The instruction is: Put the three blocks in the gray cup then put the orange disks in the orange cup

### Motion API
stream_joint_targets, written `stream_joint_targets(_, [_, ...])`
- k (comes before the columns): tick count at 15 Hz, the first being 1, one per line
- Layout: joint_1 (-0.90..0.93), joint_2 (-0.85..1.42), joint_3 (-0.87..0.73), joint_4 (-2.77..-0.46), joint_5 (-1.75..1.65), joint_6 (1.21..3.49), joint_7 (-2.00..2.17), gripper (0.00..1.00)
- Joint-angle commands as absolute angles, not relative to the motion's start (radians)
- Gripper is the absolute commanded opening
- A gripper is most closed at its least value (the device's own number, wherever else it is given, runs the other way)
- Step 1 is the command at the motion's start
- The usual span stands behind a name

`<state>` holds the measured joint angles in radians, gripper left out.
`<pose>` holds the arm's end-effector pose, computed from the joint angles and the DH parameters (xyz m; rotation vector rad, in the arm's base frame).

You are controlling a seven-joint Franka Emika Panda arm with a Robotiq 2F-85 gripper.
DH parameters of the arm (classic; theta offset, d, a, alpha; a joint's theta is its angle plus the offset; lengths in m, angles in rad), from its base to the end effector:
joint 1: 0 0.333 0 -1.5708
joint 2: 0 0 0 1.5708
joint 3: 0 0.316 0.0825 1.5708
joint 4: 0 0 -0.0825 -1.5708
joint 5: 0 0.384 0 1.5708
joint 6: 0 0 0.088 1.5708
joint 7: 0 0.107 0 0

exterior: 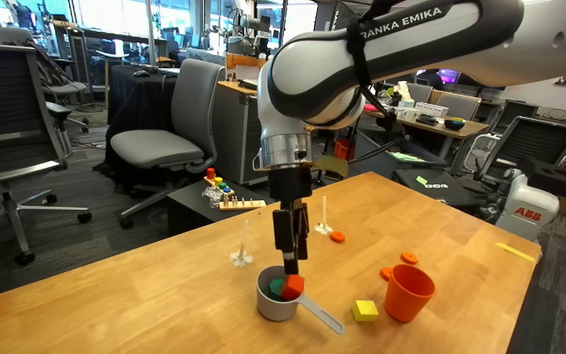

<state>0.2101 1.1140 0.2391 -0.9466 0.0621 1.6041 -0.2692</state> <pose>0.6819 0.2683 0.1695 -2.6759 -0.8557 0.6492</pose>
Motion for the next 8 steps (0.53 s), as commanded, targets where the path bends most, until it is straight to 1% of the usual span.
stream_joint_targets(1, [0.216,1.094,0.209,-0.929,0.03,1.486,-0.24,1.0])
stream_joint_targets(8, [0.244,1.069,0.133,-0.972,-0.103,1.313,-0.177,1.0])
